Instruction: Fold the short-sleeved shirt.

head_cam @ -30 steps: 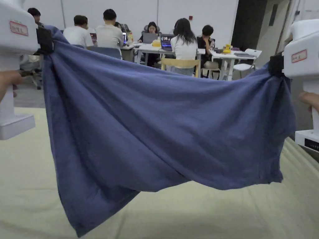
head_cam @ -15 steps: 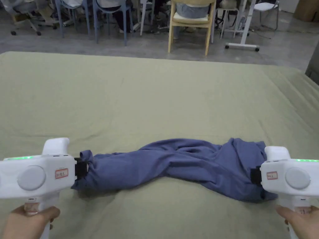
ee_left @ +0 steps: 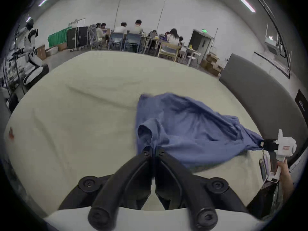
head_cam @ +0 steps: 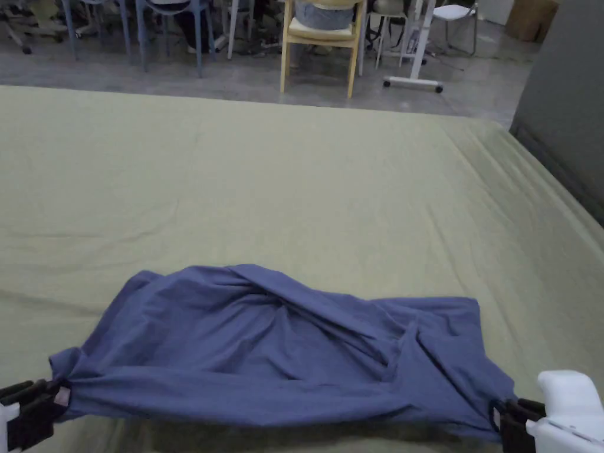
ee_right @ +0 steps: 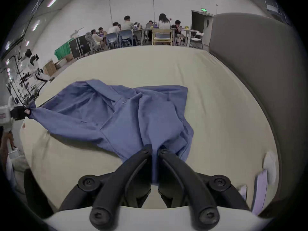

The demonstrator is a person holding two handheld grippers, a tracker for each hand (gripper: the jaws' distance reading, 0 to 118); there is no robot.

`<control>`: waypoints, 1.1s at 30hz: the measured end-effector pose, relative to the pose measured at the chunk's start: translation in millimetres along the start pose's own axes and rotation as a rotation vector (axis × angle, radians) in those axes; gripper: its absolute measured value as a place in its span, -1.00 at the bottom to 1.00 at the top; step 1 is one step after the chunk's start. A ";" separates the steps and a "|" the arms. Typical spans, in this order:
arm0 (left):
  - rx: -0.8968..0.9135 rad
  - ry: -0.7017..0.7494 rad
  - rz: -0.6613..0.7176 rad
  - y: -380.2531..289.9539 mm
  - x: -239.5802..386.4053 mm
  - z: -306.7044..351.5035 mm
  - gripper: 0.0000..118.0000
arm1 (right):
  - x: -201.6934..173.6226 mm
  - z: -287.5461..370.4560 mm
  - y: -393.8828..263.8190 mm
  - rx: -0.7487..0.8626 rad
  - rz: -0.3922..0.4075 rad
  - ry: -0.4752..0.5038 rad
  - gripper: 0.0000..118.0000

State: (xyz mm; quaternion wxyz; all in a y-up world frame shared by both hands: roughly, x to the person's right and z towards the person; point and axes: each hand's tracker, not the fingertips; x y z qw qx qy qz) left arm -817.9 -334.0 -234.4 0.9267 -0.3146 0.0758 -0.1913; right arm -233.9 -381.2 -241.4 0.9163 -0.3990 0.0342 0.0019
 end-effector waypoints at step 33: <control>0.052 -0.333 0.264 40.4 56.4 120.0 -1.00 | -48.1 149.5 -47.4 0.162 -0.051 0.054 -0.96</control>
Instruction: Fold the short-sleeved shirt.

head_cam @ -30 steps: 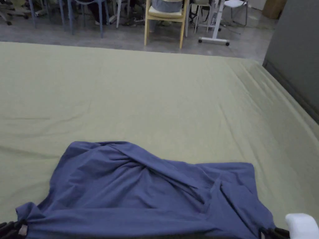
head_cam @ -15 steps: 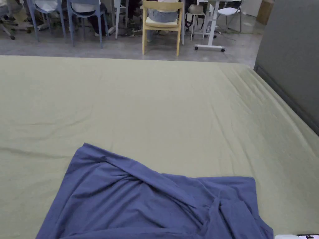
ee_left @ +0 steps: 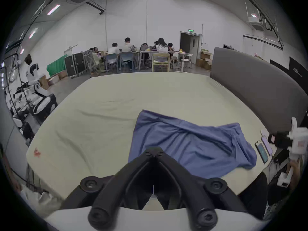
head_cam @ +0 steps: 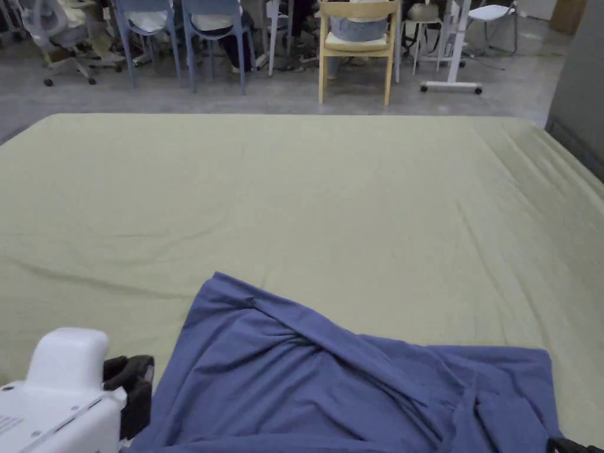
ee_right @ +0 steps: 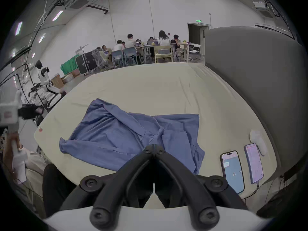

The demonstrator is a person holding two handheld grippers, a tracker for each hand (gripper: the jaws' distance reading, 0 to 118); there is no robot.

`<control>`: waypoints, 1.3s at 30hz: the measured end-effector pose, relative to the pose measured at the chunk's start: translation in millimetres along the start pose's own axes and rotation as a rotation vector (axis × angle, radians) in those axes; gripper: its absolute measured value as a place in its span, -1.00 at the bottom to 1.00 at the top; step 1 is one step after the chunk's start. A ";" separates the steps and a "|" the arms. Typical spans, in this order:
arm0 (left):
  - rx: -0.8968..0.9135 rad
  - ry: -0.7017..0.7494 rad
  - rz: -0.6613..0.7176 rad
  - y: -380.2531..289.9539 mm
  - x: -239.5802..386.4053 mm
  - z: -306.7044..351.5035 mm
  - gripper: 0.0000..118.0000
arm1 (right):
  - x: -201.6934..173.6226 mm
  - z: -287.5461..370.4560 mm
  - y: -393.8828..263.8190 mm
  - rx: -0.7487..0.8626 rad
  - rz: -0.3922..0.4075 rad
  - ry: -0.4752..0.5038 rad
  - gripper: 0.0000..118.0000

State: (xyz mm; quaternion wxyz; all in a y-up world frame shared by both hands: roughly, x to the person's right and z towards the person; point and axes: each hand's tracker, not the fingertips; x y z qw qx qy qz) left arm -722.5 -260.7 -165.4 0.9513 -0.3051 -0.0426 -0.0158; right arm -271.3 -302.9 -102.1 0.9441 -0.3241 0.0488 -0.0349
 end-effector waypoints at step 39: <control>-0.132 -0.181 0.166 88.2 -33.0 -244.6 -0.99 | 143.2 -302.6 75.7 -0.499 -0.227 -0.203 0.39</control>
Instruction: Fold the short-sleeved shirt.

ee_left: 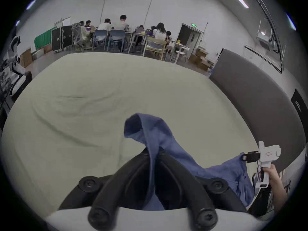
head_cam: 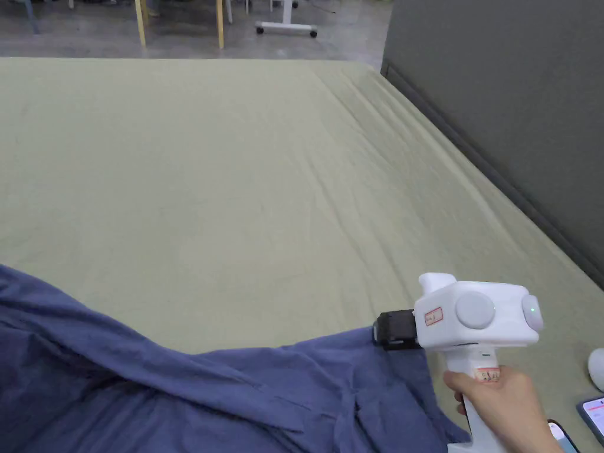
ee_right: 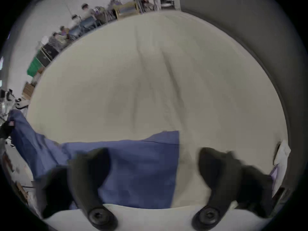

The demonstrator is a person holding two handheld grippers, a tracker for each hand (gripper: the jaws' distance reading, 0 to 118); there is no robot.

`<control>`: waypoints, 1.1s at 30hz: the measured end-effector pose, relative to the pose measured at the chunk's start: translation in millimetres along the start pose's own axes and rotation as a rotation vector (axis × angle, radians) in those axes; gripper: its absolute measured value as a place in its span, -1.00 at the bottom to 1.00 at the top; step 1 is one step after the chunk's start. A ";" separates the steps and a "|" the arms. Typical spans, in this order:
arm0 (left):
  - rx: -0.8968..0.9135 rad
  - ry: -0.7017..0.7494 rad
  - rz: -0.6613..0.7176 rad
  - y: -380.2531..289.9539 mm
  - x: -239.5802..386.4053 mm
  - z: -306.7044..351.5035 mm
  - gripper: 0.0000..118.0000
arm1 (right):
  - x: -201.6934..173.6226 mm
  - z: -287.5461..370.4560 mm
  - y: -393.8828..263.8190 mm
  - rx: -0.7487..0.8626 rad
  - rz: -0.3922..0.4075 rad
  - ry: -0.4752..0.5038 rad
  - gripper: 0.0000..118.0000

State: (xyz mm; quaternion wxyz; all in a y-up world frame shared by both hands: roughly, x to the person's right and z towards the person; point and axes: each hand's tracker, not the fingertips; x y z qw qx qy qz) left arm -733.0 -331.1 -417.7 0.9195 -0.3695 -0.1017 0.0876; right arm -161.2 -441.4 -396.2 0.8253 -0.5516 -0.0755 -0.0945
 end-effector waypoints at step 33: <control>0.671 0.117 -0.203 277.3 76.2 309.1 -0.99 | -85.8 516.9 158.6 1.011 0.221 0.243 -0.91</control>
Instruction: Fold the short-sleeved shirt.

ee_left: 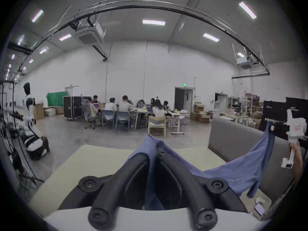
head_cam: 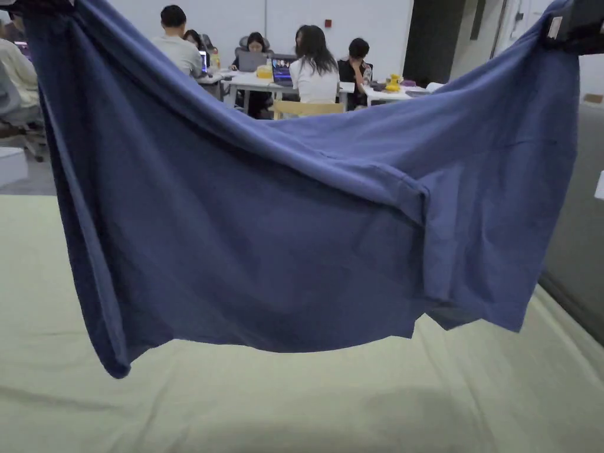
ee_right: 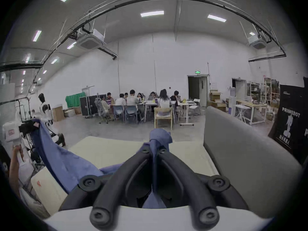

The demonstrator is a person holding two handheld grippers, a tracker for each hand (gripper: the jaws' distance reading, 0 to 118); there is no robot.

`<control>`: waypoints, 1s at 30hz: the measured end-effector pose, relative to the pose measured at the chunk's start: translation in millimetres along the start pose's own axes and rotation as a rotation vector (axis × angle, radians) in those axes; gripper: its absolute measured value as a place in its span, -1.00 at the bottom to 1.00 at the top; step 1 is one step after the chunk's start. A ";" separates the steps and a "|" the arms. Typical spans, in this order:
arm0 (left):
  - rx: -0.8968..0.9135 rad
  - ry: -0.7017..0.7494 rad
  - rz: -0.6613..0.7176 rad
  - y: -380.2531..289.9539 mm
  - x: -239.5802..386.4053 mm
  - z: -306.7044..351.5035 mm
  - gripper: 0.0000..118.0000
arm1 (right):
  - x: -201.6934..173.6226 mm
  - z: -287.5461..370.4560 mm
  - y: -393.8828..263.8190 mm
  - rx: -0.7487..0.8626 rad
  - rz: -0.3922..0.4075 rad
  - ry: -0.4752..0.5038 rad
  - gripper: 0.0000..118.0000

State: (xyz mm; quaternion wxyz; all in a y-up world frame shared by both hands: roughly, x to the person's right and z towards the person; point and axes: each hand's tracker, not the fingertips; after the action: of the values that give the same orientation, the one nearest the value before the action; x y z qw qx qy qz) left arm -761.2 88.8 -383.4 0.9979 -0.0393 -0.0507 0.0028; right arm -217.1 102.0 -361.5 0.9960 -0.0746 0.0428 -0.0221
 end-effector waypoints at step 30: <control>-0.383 0.072 0.205 -259.4 -24.5 -232.3 -0.99 | 59.6 -283.1 -242.4 -0.388 -0.209 -0.127 -0.91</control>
State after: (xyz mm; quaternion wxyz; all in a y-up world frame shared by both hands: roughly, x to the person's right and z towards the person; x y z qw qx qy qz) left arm -761.6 -188.3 -595.9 0.9679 -0.2331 -0.0105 0.0931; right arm -192.0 -182.0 -608.8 0.9560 -0.2700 -0.0243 -0.1120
